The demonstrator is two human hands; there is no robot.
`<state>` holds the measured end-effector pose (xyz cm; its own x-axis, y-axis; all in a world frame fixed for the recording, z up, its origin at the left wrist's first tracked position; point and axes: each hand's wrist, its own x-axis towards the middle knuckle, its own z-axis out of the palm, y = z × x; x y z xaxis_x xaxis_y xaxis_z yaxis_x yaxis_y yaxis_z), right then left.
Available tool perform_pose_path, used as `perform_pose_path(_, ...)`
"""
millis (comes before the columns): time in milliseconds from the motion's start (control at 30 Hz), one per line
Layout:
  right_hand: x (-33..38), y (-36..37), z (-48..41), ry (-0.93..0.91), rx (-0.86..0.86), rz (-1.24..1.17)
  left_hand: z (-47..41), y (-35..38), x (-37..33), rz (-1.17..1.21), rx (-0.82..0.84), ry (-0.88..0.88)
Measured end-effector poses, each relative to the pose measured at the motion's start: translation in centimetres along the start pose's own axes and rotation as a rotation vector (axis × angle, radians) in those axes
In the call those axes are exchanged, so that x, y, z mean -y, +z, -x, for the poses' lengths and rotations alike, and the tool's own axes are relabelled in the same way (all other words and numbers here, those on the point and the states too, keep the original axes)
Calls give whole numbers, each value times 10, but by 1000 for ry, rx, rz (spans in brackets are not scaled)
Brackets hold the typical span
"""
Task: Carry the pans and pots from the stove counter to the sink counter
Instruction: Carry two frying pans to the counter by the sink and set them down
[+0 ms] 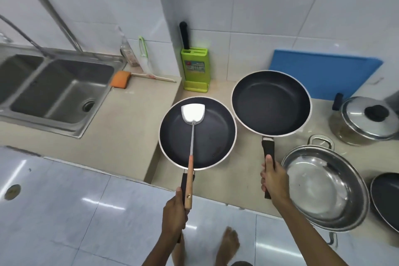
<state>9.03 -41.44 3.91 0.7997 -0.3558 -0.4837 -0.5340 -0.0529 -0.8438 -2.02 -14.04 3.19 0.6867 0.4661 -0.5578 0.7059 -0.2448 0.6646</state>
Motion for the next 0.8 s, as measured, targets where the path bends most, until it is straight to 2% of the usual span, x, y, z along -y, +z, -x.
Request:
perform_pose_path(167, 36, 7, 27, -124, -18, 85, 7, -28, -20, 152, 1, -26)
perform_pose_path(367, 58, 54, 84, -218, 56, 165, -4, -99, -24, 332, -42, -18)
perform_pose_path(500, 63, 117, 144, -296, 129, 189, -16, -175, -1, 373, -144, 1)
perform_pose_path(800, 67, 288, 247, -319, 355, 185, -41, -383, 87, 368, -375, -54)
